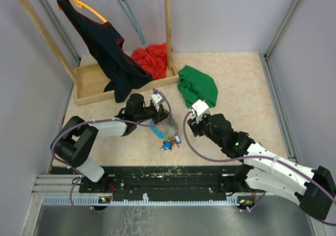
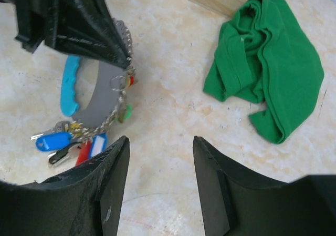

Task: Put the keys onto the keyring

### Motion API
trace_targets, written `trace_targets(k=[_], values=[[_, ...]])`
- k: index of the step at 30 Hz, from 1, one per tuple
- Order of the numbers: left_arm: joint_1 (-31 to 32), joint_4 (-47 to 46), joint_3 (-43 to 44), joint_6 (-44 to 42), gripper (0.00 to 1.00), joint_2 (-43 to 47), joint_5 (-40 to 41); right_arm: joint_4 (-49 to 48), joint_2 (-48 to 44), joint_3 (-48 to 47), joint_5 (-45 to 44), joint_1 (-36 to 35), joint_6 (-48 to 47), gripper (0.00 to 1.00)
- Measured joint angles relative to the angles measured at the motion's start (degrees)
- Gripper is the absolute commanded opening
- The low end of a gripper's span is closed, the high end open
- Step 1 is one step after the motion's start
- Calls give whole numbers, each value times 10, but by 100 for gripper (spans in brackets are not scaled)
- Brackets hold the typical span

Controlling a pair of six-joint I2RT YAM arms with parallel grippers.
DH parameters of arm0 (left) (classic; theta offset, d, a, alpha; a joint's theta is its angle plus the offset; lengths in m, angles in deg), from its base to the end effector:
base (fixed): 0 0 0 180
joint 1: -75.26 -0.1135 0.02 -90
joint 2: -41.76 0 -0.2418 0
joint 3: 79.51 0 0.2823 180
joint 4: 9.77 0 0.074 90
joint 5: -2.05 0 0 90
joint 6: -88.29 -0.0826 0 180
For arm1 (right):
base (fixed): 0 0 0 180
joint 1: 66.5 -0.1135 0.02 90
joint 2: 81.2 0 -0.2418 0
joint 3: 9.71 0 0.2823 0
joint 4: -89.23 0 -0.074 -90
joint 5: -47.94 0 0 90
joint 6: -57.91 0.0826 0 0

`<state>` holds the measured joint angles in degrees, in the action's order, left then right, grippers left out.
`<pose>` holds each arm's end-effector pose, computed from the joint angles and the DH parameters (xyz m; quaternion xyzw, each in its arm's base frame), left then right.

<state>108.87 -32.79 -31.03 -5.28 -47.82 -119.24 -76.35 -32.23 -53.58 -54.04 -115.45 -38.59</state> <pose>0.2831 -0.2397 0.1248 0.3986 0.6883 -0.3574 0.4896 0.2023 0.2062 0.2191 -0.3246 0.7470 0.1283 0.5658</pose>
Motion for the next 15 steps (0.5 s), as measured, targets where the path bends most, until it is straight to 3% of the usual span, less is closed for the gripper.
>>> trace_targets(k=[7, 13, 15], values=[[-4, 63, 89, 12, 37, -75, 40, 0, -12, 29, -10, 0, 46, 54], [-37, 76, 69, 63, 60, -33, 71, 9, -23, 40, -31, 0, 74, 64], [-55, 80, 42, 82, 73, 8, 81, 18, -24, 40, -40, 0, 83, 66]])
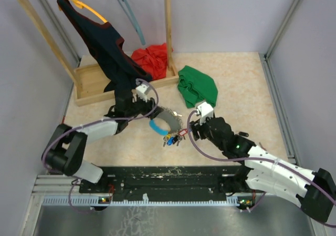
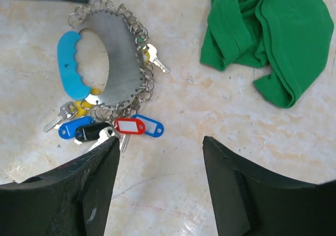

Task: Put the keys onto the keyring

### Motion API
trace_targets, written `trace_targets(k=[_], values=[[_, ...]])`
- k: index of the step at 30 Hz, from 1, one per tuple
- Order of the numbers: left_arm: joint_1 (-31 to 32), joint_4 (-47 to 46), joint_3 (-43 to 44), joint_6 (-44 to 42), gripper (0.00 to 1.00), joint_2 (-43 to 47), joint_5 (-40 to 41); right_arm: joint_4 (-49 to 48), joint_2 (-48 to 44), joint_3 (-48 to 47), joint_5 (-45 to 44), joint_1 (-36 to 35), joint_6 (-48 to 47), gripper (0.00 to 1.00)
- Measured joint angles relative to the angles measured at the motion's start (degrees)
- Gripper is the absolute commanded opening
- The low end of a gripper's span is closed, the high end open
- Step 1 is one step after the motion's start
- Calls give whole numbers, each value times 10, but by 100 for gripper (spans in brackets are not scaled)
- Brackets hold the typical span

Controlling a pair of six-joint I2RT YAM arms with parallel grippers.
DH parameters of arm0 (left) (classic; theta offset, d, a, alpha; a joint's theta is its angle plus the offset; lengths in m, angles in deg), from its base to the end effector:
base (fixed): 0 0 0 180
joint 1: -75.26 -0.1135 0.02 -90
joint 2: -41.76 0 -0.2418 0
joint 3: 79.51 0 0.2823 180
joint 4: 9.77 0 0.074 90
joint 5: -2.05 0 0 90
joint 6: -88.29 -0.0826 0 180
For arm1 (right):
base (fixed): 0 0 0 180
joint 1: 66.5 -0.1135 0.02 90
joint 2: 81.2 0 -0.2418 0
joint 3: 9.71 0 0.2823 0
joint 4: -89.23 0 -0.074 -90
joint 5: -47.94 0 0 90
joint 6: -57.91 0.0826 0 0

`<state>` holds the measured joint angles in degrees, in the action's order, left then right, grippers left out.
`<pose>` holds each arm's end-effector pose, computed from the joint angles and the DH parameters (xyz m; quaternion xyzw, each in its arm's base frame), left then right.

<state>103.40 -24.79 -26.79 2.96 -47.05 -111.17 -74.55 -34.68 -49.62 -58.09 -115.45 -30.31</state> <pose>0.3224 -0.2093 0.1351 0.2758 0.7676 -0.3157 0.4849 0.1981 0.1927 0.1969 -0.2594 0.7869 0.1297 0.5447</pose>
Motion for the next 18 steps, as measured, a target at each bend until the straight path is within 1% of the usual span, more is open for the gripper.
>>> trace_targets(k=[1, 2, 3, 5, 7, 9, 10, 14, 18], values=[[-8, 2, -15, 11, 76, 24, 7, 5, 0, 0, -4, 0, 5, 67], [-15, 4, -31, 23, 80, 52, 13, 12, 0, 0, -8, 0, 10, 69], [-23, 8, -47, 34, 82, 83, 26, 20, 0, 0, -14, 0, 16, 72], [-28, 20, -68, 49, 83, 135, 44, 33, 0, 0, -24, 0, 28, 79], [-27, 42, -87, 62, 85, 195, 66, 42, -2, 0, -38, 0, 42, 83], [-27, 79, -105, 83, 92, 268, 100, 46, -10, 0, -64, 0, 65, 83], [-27, 86, -109, 87, 99, 283, 106, 48, -17, 0, -78, 0, 78, 83], [-27, 161, -130, 127, 99, 398, 154, 64, -63, 0, -127, 0, 113, 84], [-27, 237, -130, 145, 99, 484, 183, 79, -129, 0, -148, 0, 120, 85]])
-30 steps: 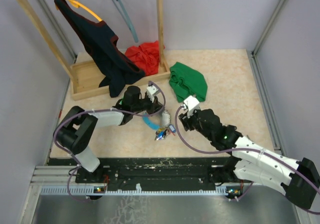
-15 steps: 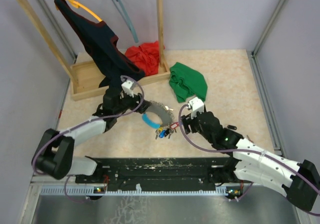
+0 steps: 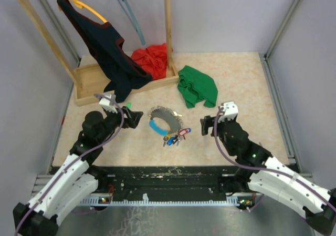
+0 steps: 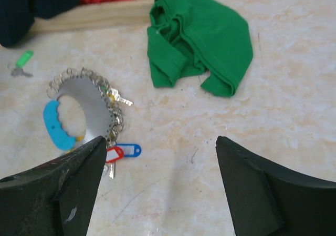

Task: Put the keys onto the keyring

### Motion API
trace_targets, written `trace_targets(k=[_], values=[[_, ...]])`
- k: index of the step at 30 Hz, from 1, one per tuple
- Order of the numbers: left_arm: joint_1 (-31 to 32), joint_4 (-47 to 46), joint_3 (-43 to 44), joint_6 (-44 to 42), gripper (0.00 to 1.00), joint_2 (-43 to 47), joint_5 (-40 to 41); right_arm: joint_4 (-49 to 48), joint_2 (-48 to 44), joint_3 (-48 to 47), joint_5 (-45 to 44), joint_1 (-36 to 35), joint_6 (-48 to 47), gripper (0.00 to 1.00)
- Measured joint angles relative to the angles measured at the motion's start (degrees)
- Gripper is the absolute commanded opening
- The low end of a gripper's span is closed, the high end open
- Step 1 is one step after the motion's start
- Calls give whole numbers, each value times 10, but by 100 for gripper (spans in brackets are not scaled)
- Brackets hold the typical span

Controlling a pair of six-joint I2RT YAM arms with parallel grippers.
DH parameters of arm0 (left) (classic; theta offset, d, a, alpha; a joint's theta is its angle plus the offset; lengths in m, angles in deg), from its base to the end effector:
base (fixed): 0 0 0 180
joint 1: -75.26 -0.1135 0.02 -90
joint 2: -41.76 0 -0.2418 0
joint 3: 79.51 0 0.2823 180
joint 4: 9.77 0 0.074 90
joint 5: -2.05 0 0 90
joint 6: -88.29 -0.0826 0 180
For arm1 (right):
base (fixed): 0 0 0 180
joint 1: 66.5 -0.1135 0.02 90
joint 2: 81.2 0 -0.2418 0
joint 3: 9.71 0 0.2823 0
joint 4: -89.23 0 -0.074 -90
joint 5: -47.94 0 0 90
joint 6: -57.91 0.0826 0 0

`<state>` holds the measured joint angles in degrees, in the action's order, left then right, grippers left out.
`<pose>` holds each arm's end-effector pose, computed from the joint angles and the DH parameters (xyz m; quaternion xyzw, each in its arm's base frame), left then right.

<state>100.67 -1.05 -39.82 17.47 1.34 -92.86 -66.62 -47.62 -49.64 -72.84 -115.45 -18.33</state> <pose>0.2430 -0.1233 0.2410 0.0691 0.7596 -0.2753 0.5852 0.1876 0.1511 0.2341 -0.0864 0.7898 0.1125 0.5967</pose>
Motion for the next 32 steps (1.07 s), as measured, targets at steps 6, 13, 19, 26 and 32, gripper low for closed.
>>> trace_targets(k=[6, 13, 19, 26, 32], values=[[0, 104, 23, 5, 99, 100, 32, 15, -107, -1, -44, 0, 7, 86], [0, 168, 75, 0, 99, 165, 80, 54, -127, -13, -75, 0, 13, 87], [0, 192, 75, 0, 99, 197, 99, 60, -128, -13, -87, 0, 14, 87], [0, 199, 75, -10, 99, 216, 101, 62, -128, -13, -91, 0, 14, 88], [0, 201, 71, -13, 100, 221, 100, 62, -128, -13, -93, 0, 13, 89]])
